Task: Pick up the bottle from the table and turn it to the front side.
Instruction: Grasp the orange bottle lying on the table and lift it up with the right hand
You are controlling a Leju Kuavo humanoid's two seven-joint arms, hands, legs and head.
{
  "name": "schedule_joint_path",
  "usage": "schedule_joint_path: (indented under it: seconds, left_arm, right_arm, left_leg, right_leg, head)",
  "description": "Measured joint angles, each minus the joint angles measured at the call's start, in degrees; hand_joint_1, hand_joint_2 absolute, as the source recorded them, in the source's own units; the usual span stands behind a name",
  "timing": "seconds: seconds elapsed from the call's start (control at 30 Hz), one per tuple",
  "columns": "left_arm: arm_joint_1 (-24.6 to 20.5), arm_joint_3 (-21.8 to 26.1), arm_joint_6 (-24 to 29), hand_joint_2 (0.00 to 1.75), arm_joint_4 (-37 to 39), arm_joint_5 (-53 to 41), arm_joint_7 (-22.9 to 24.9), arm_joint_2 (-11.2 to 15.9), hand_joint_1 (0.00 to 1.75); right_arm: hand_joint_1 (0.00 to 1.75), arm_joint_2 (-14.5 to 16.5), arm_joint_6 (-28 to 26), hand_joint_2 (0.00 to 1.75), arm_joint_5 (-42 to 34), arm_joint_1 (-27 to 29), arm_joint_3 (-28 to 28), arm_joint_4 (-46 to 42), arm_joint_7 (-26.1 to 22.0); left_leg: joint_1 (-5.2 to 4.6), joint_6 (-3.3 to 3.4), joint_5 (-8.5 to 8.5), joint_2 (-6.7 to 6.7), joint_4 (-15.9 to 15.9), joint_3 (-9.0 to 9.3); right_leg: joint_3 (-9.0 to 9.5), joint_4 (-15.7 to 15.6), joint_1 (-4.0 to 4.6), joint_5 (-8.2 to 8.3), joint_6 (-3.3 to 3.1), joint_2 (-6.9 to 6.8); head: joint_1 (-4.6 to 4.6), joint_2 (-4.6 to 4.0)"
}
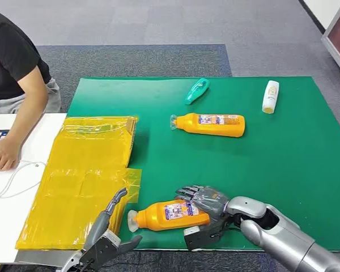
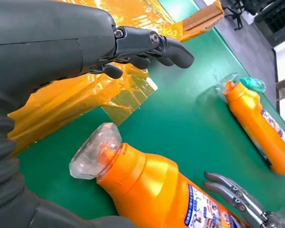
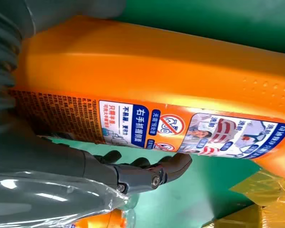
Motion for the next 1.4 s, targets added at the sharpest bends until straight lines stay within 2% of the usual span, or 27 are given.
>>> schedule_joint_path:
  seconds: [0.2,0.53,0.67,0.77,0.87,1.07,1.2,1.4]
  left_arm:
    - [0.00,0.02,0.03,1.75,0.35,-0.04,0.09,0.04,0.00]
    - [0.66,1.38,-0.07,1.75,0.33,-0.76,0.95,0.11,0.00]
    - [0.91,2.05,-1.05,1.75,0.00,-1.34,1.20,0.04,0.00]
    - [0.91,2.79,-1.74,1.75,-1.21,-0.94,0.44,-0.44,0.00]
    - [0.86,3.48,-1.69,1.75,-3.64,1.97,-2.71,-1.51,0.00]
    - [0.84,4.38,-1.60,1.75,-9.58,9.41,-8.54,-3.33,0.00]
    - [0.94,4.51,-1.50,1.75,-11.94,12.12,-10.24,-3.79,0.00]
    - [1.49,4.55,-0.17,1.75,-13.50,14.03,-12.00,-4.20,0.00]
  right_arm:
    - [1.75,-0.02,-1.83,1.75,-0.17,-0.12,0.88,0.49,1.55]
    - [1.75,-0.02,-3.46,1.75,3.81,-0.74,2.05,0.96,4.55]
    - [1.75,0.62,-9.23,1.75,4.84,0.45,1.37,1.31,4.22]
    - [1.75,2.95,-13.93,1.75,1.68,5.03,-2.88,0.92,2.78]
    - [1.75,6.70,-16.73,1.75,-0.35,10.50,-8.80,-1.32,1.67]
    - [1.75,13.11,-17.88,1.75,-5.49,17.29,-17.93,-6.13,-1.52]
    - [1.75,15.38,-17.91,1.75,-7.64,19.92,-20.52,-7.84,-3.34]
    - [1.74,17.32,-18.70,1.75,-8.59,21.67,-21.39,-9.08,-4.60]
  left_leg:
    - [0.00,0.01,0.00,0.00,0.00,0.01]
    - [0.00,0.03,0.06,0.00,0.02,0.01]
    - [0.00,0.06,0.09,-0.04,0.05,-0.03]
    - [0.00,0.09,0.12,-0.12,0.05,-0.14]
    - [0.01,0.06,0.14,-0.13,0.05,-0.25]
    - [0.01,0.06,0.12,-0.13,0.05,-0.35]
    - [0.00,0.08,0.09,-0.13,0.05,-0.38]
    - [0.00,0.07,0.08,-0.13,0.06,-0.38]
  right_leg:
    - [0.01,0.00,0.01,0.00,0.00,0.00]
    - [0.04,0.00,0.00,0.07,0.09,-0.01]
    - [0.04,0.00,0.00,0.08,0.11,-0.09]
    - [-0.01,0.00,0.02,0.08,0.10,-0.18]
    - [-0.14,0.01,0.03,0.07,0.09,-0.18]
    - [-0.22,0.02,0.05,-0.01,0.04,-0.20]
    - [-0.24,0.01,0.03,-0.01,0.05,-0.20]
    - [-0.26,0.01,0.02,-0.01,0.05,-0.21]
  head:
    - [0.01,0.00]
    - [0.02,0.00]
    - [0.02,0.00]
    - [0.01,0.00]
    - [-0.01,0.00]
    - [0.01,0.00]
    - [0.01,0.00]
    - [0.01,0.00]
